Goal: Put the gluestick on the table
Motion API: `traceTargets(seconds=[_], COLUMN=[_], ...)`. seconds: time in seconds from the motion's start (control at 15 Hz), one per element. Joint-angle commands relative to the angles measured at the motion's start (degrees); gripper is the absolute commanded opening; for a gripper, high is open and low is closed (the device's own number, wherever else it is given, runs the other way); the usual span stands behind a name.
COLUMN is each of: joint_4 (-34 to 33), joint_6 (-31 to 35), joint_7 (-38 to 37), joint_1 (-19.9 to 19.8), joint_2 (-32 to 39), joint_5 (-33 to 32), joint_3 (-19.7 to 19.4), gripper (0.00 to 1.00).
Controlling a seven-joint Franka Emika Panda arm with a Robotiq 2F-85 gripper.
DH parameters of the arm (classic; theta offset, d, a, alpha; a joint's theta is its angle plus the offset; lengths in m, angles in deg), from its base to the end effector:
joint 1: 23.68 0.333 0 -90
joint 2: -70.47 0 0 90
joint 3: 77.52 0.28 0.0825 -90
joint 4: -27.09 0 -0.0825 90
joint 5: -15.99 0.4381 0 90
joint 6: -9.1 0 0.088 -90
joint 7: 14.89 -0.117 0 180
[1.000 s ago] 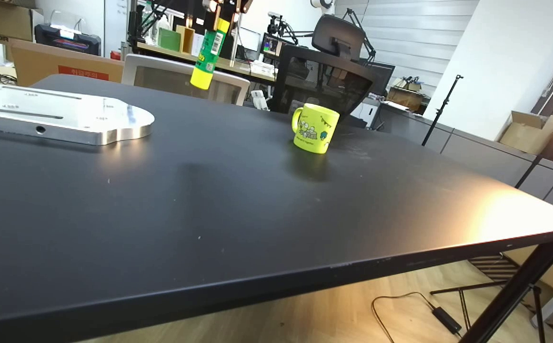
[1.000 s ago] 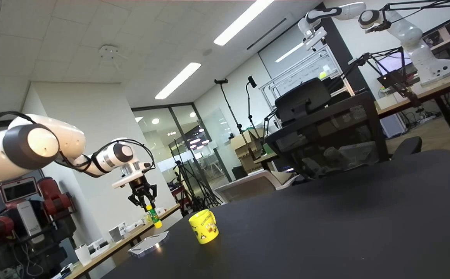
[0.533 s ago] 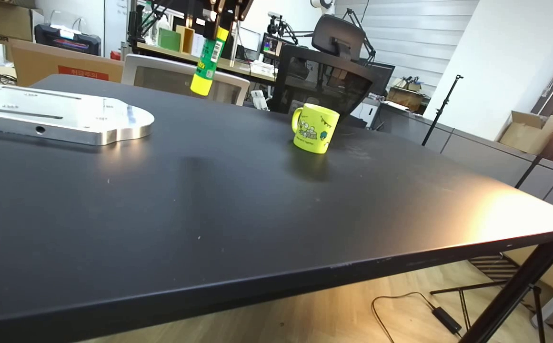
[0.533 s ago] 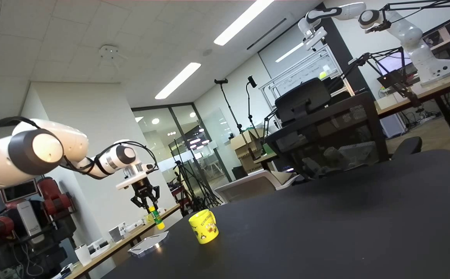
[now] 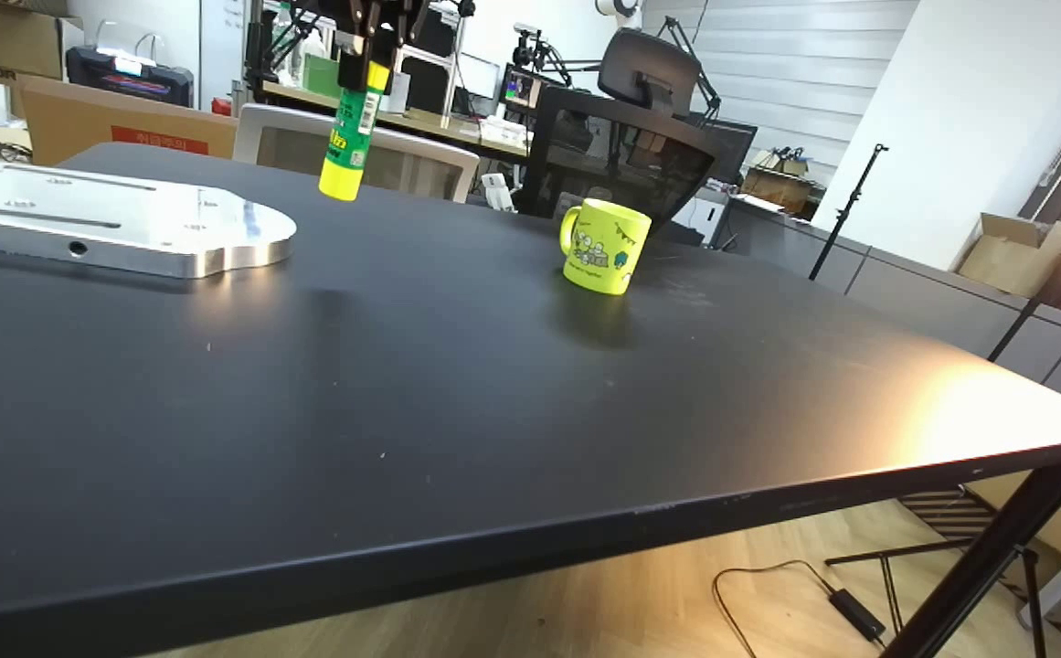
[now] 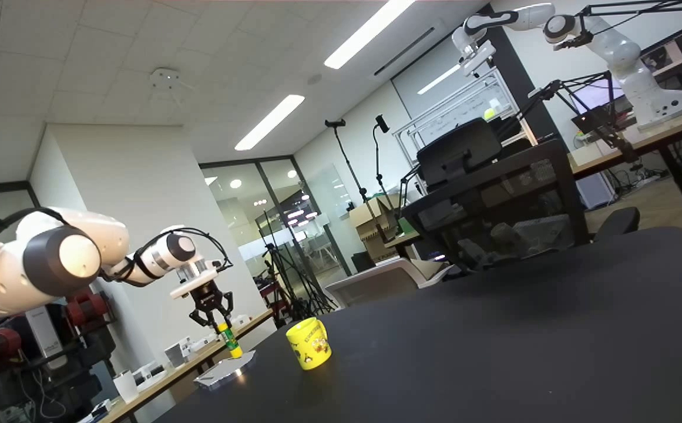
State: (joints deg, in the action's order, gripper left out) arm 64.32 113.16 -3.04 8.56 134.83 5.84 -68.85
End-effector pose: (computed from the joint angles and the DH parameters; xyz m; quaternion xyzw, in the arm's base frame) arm 0.6733 0.4810 0.2630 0.9062 0.4217 0.0283 0.0126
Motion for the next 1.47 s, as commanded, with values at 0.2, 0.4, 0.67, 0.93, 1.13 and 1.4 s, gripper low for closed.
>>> traceTargets(seconds=[0.2, 0.4, 0.67, 0.93, 1.13, 1.4], joint_4=[-3.1, -4.4, -4.8, -4.8, -5.8, -11.4], joint_6=[-0.1, -0.3, -0.4, -0.4, -0.2, -2.2], joint_7=[3.6, 4.5, 4.9, 4.9, 5.7, 7.4], joint_1=[2.1, 2.2, 2.2, 2.2, 2.0, 2.9], joint_2=[2.1, 3.1, 3.2, 3.2, 4.1, 7.5], joint_5=[-1.0, -1.0, -0.9, -0.9, -0.9, -0.7], joint_3=[-1.3, -1.3, -1.4, -1.4, -1.5, -2.3], gripper=[0.34, 0.34, 0.34, 0.34, 0.09, 0.09])
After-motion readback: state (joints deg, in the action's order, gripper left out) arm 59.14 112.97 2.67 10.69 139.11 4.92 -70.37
